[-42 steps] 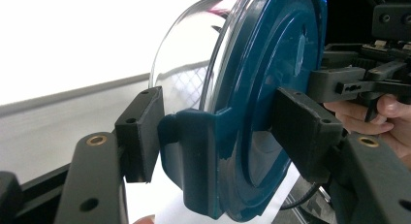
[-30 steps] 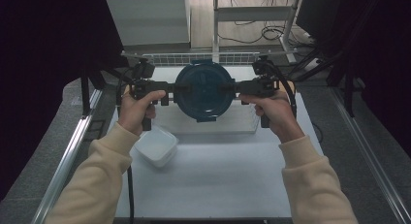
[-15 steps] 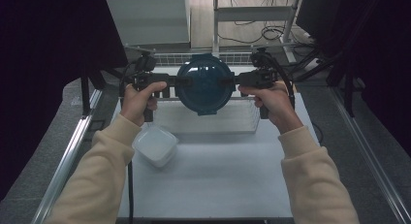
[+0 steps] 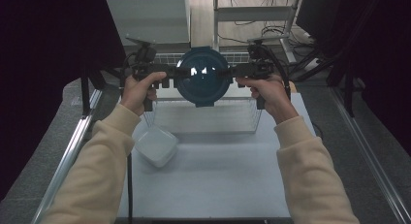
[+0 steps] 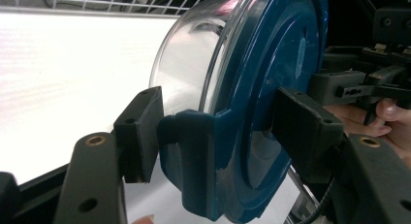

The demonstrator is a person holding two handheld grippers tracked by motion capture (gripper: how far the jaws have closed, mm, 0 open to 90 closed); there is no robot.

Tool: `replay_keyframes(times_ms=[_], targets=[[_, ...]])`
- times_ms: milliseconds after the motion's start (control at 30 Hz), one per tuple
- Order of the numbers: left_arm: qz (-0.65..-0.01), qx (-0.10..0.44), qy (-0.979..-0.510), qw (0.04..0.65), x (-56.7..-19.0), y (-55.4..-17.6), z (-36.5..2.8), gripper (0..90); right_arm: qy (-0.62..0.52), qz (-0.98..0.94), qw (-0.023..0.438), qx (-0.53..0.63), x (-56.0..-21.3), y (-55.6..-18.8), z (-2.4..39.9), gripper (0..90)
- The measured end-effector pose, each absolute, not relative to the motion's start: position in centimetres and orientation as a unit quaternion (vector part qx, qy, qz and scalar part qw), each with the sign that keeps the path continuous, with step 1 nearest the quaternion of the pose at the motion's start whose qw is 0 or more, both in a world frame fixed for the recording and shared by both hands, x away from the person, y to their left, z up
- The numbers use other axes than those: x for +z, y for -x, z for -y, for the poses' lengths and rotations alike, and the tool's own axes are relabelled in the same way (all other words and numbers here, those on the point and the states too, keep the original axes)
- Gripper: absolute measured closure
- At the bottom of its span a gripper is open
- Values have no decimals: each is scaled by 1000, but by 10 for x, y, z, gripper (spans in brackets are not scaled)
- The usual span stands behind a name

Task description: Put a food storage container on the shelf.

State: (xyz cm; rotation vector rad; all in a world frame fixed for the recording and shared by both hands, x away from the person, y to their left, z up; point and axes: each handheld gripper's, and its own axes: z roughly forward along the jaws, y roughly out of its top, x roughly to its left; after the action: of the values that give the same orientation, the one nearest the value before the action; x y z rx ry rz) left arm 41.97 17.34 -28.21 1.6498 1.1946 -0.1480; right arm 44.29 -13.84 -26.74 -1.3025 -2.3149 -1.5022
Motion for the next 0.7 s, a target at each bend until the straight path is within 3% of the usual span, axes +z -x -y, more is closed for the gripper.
replay_keyframes(times_ms=[700], targets=[[-511, -74, -691, 506, -292, -451, -182, 366, 439, 754, 66, -484, -279, -473, 130, 401]])
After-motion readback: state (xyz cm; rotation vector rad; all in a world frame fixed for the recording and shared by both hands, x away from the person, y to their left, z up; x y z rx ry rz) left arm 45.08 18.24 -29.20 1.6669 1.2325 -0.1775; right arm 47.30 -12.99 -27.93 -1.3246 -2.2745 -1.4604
